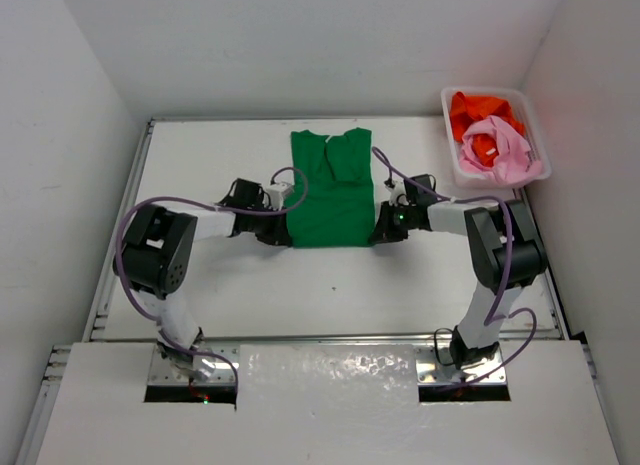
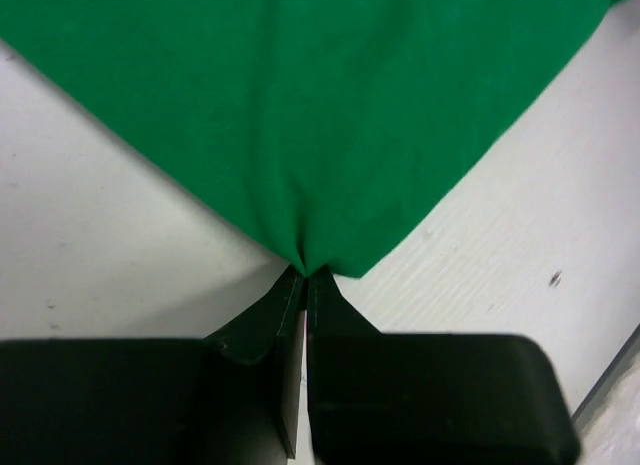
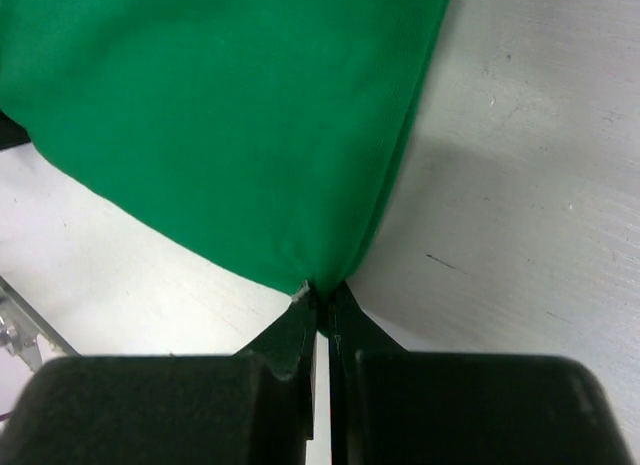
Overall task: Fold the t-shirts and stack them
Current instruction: Grab one side of the 2/3 rectangular tshirt with both arms
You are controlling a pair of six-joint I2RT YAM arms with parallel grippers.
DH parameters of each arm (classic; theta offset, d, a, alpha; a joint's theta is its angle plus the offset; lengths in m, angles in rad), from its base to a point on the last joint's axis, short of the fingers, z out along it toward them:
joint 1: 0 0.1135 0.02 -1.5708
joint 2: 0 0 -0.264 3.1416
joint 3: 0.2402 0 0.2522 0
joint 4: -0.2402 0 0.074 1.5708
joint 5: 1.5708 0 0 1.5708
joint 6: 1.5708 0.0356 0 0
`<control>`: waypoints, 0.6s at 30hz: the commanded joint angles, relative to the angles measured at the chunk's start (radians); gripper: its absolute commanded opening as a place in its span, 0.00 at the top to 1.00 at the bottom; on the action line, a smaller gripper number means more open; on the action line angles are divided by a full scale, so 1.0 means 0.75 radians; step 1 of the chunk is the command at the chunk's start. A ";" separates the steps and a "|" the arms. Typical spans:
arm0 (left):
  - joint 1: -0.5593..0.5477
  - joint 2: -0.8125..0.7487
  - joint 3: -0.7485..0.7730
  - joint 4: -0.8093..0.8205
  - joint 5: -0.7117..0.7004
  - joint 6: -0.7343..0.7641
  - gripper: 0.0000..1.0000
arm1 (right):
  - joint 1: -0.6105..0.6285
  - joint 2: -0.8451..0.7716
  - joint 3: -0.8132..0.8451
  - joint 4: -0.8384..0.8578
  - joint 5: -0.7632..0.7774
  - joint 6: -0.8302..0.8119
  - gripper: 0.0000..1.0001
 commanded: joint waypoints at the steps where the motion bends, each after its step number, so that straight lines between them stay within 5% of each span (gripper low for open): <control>1: 0.017 0.002 0.130 -0.238 0.000 0.324 1.00 | -0.009 -0.012 0.043 -0.061 0.017 -0.029 1.00; 6: 0.034 -0.024 0.224 -0.596 -0.150 0.881 1.00 | -0.033 -0.088 -0.008 -0.147 0.013 -0.094 1.00; 12: -0.033 -0.065 0.239 -0.724 -0.096 1.066 0.97 | -0.025 -0.120 -0.082 -0.126 -0.054 -0.094 1.00; 15: -0.036 -0.086 0.216 -0.769 -0.109 1.085 0.62 | -0.025 -0.155 -0.102 -0.173 -0.079 -0.115 1.00; 18: -0.015 -0.173 0.163 -0.795 -0.249 1.247 0.41 | -0.027 -0.182 -0.094 -0.292 -0.059 -0.154 0.57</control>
